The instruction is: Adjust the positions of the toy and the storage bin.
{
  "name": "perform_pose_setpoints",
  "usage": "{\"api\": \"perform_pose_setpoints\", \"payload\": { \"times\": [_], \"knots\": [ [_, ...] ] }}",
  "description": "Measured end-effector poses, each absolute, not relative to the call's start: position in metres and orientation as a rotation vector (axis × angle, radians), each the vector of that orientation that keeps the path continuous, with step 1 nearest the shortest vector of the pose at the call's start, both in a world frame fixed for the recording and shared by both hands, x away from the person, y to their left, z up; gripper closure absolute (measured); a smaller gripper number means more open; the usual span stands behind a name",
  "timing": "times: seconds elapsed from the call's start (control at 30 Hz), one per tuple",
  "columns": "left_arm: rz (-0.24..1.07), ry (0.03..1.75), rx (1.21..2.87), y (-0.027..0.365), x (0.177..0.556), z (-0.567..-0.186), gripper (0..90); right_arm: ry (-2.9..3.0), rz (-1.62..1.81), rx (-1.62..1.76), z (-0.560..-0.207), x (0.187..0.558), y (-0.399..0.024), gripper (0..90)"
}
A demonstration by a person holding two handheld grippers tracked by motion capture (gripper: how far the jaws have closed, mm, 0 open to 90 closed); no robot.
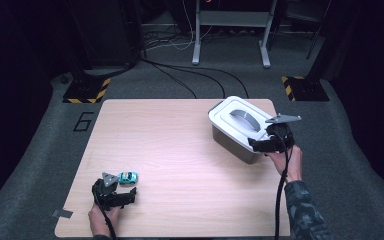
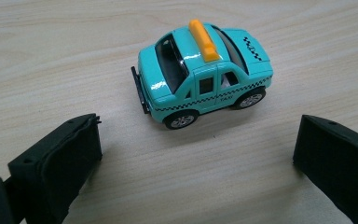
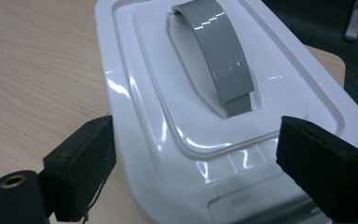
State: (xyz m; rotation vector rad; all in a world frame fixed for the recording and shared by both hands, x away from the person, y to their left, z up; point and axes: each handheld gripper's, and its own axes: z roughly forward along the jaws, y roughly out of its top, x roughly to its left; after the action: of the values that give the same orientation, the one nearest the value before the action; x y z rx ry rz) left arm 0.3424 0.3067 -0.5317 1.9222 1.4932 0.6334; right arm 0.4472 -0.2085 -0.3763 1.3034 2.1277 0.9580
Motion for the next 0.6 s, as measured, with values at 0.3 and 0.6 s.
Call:
{"api": "perform_pose_setpoints", "payload": {
  "times": [0.3, 0.6],
  "knots": [
    [0.634, 1.490, 1.923, 0.307, 0.343, -0.532, 0.6, 2.079, 0.955, 1.356, -0.387, 0.475, -0.208, 21.5],
    [0.625, 1.491, 1.916, 0.306, 0.344, -0.532, 0.7, 2.075, 0.954, 1.353, -0.390, 0.492, -0.206, 42.0]
  ]
}}
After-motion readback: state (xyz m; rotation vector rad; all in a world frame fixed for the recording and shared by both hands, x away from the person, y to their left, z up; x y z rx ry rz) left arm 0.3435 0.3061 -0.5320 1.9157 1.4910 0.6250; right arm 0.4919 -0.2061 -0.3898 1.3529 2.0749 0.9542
